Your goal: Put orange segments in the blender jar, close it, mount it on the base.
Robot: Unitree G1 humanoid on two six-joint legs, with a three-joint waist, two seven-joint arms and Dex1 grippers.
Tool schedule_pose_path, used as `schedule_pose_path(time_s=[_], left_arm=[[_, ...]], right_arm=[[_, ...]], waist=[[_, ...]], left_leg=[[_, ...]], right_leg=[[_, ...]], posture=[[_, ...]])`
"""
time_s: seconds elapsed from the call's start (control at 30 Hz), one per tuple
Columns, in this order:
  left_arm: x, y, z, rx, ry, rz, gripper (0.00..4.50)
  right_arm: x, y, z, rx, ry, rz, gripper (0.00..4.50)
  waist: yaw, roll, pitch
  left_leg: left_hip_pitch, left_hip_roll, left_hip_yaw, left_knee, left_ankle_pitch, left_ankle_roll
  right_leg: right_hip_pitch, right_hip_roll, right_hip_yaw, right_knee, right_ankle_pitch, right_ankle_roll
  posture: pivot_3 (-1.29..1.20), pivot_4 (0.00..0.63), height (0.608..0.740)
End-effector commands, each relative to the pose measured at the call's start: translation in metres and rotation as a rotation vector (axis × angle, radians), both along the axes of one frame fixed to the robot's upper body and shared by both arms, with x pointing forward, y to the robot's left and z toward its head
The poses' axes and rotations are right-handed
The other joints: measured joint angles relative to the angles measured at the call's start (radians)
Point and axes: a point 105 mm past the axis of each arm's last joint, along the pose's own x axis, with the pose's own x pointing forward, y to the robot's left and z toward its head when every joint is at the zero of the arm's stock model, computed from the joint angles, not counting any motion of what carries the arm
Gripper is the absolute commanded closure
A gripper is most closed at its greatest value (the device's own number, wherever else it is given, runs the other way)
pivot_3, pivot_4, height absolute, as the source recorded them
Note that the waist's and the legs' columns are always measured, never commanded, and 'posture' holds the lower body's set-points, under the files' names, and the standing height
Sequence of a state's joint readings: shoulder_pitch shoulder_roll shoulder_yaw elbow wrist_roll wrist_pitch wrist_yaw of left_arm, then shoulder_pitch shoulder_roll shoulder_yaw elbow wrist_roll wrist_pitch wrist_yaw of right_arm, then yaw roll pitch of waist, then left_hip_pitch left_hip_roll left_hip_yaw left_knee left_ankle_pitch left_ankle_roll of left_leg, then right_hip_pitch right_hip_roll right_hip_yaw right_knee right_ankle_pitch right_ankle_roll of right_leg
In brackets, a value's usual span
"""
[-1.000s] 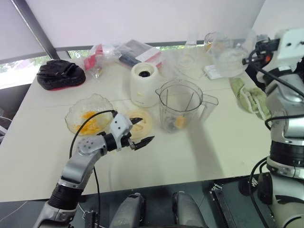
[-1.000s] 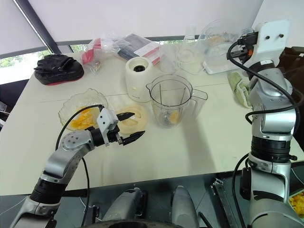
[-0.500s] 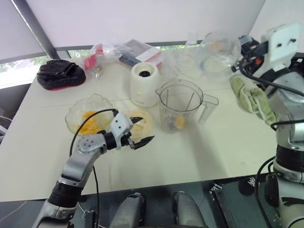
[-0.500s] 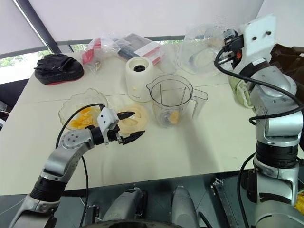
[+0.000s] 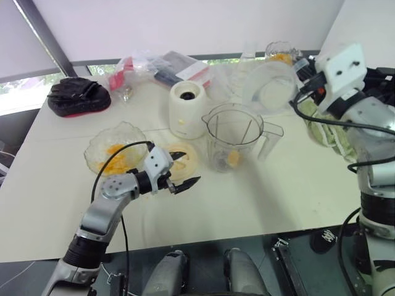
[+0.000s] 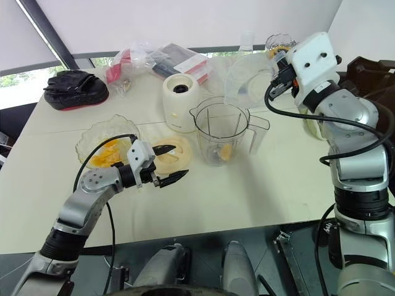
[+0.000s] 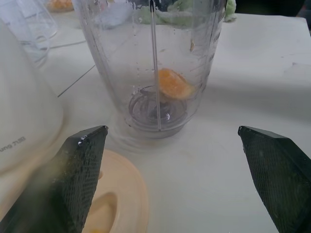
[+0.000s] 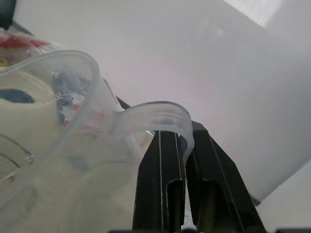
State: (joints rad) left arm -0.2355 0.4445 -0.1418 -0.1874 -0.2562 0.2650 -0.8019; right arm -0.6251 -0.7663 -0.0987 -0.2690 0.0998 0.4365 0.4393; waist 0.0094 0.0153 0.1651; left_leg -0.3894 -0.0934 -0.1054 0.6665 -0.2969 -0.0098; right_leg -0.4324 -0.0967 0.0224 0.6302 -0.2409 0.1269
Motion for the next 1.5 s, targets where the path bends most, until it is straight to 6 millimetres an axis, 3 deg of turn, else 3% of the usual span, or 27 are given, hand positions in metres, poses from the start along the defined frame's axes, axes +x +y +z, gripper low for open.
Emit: schedule_pose_path(time_s=[0.03,0.97,1.5], left_arm=[[-0.0028,-0.0025,0.0077,-0.010,-0.045,-0.008,0.00],[-0.0058,-0.0038,0.0027,0.014,-0.048,-0.013,0.00],[-0.0053,-0.0039,0.0020,0.020,-0.046,-0.018,0.00]], right_arm=[[-0.0064,0.0019,0.0131,-0.063,-0.082,0.005,4.48],[-0.0031,0.0027,0.0106,-0.222,-0.126,-0.012,4.48],[-0.0026,-0.0052,0.0124,-0.188,-0.124,-0.042,4.48]], waist=[[0.000,0.000,0.000],[0.000,-0.001,0.001],[0.000,-0.001,0.001]], left_leg=[[0.000,0.000,0.000,0.000,0.000,0.000],[0.000,0.000,0.000,0.000,0.000,0.000],[0.000,0.000,0.000,0.000,0.000,-0.001]], right_leg=[[0.000,0.000,0.000,0.000,0.000,0.000],[0.000,0.000,0.000,0.000,0.000,0.000],[0.000,0.000,0.000,0.000,0.000,0.000]], posture=[[0.00,0.150,0.740],[0.00,0.150,0.740],[0.00,0.150,0.740]])
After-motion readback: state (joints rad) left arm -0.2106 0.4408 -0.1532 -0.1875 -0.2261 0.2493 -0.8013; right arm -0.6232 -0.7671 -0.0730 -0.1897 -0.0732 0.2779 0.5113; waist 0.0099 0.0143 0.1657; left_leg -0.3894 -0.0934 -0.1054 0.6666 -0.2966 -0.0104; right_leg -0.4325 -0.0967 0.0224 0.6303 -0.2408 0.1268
